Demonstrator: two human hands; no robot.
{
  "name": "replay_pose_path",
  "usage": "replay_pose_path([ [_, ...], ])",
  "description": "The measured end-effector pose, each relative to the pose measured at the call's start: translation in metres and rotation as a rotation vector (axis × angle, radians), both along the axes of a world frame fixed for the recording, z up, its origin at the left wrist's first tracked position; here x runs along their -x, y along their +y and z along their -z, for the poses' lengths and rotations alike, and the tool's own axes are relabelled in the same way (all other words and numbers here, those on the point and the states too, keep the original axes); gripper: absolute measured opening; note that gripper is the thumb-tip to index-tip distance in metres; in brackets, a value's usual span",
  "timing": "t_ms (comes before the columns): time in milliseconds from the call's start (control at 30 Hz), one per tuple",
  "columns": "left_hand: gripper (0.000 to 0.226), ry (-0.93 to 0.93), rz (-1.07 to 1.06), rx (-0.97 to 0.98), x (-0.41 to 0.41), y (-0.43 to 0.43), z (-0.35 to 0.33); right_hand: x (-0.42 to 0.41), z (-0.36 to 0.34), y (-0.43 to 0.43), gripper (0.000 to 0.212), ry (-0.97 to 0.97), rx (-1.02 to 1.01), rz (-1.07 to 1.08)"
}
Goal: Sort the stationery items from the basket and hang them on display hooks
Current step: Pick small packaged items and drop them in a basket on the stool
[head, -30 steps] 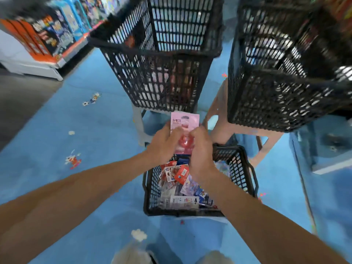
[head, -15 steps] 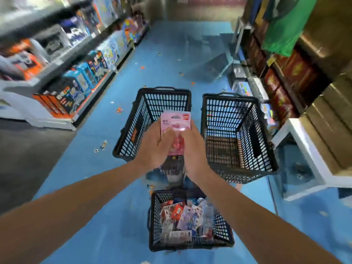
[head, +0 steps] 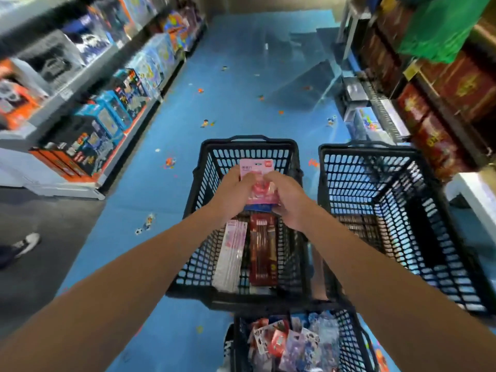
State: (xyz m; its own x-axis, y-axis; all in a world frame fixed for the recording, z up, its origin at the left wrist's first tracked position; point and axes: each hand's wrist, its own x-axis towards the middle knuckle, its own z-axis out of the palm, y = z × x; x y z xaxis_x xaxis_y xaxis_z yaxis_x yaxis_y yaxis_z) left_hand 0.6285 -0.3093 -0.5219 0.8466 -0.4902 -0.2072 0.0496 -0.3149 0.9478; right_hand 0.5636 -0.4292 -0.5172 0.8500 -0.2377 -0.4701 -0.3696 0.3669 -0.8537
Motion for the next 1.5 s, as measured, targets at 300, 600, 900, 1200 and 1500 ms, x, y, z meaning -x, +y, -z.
replay_pose_path([
  [300, 0.037, 0.252, -0.211, -0.230, -0.146, -0.019, 0.180, -0.152, 0.157, -0.001, 0.016, 0.295, -0.025, 0.036],
  [600, 0.032, 0.227, -0.335, -0.473, -0.181, -0.042, 0.284, -0.208, 0.258, -0.008, 0.019, 0.474, -0.032, 0.105],
  [900, 0.034, 0.259, -0.337, -0.477, -0.187, -0.039, 0.305, -0.222, 0.290, -0.006, 0.020, 0.500, 0.120, 0.110],
  [1200, 0.029, 0.129, -0.328, -0.512, -0.183, -0.036, 0.308, -0.213, 0.283, -0.003, 0.017, 0.510, 0.009, 0.038],
  [1500, 0.028, 0.204, -0.350, -0.527, -0.178, -0.032, 0.298, -0.204, 0.270, -0.003, 0.022, 0.550, 0.188, -0.035],
])
